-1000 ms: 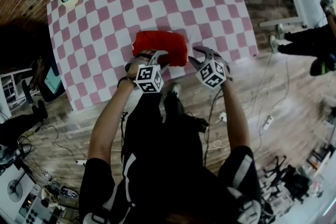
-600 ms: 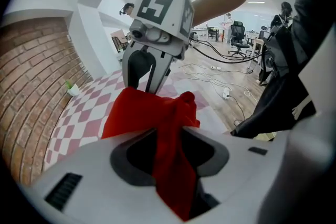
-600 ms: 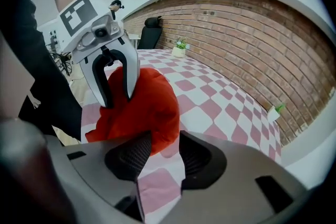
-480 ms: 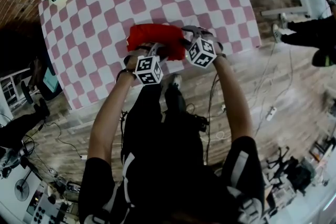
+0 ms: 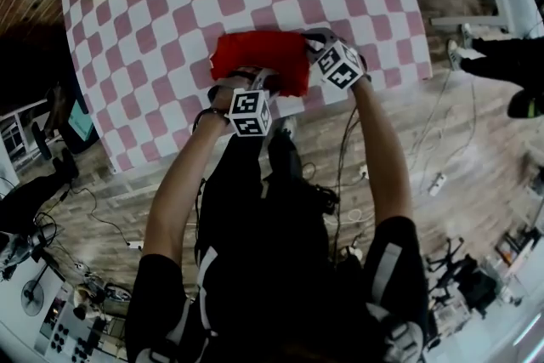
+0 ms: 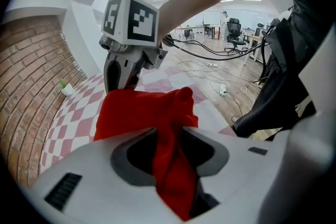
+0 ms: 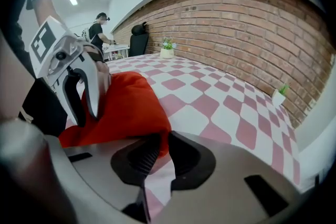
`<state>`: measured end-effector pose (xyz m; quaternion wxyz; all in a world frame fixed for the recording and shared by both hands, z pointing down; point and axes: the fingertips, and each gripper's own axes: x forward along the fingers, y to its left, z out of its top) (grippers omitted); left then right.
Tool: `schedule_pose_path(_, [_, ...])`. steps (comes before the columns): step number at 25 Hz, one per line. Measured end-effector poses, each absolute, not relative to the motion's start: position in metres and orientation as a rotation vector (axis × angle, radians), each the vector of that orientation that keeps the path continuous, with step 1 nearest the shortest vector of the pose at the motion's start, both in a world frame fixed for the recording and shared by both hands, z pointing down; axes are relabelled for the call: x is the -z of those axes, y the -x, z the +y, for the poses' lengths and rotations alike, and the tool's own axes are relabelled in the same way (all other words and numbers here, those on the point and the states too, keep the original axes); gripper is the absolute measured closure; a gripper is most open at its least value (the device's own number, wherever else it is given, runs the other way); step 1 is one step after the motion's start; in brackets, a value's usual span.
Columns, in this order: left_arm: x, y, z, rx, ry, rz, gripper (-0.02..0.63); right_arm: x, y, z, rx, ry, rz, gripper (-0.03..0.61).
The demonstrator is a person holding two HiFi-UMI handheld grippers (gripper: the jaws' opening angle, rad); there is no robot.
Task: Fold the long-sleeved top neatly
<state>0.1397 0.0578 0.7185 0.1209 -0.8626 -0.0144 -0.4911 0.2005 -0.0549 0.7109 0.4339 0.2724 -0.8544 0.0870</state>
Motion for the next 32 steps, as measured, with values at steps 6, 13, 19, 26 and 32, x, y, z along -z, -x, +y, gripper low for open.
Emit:
schedule_pose_path(6, [-0.727,-0.144,0.060,1.442,2.518,-0.061,0.471,-0.723,-0.211,-0.077,-0.280,-0.699,-2.112,0.525])
schedule_pose_path(13, [-0.728,-0.146,0.057,1.461,2.541,-0.058,0.477,-0.728,-0.215,-0.083,-0.333,-0.702,-2.101,0.519])
schedule_pose_path(19, [-0.709,-0.141,0.062,1.441,2.625,-0.001,0.472,-0.705,-0.234,-0.074,-0.316,-0.715,-2.005,0.448])
schedule_pose_path(26, [-0.664,-0.111,0.048,1.347,2.665,0.188,0.472,-0.655,-0.225,-0.031,-0.296,-0.726,-2.033,0.448])
schedule_pose_path(32, [-0.682,-0.075,0.024,1.464,2.644,0.238,0.457,-0.667,-0.174,0.024,-0.258,-0.556,-2.028,0.449])
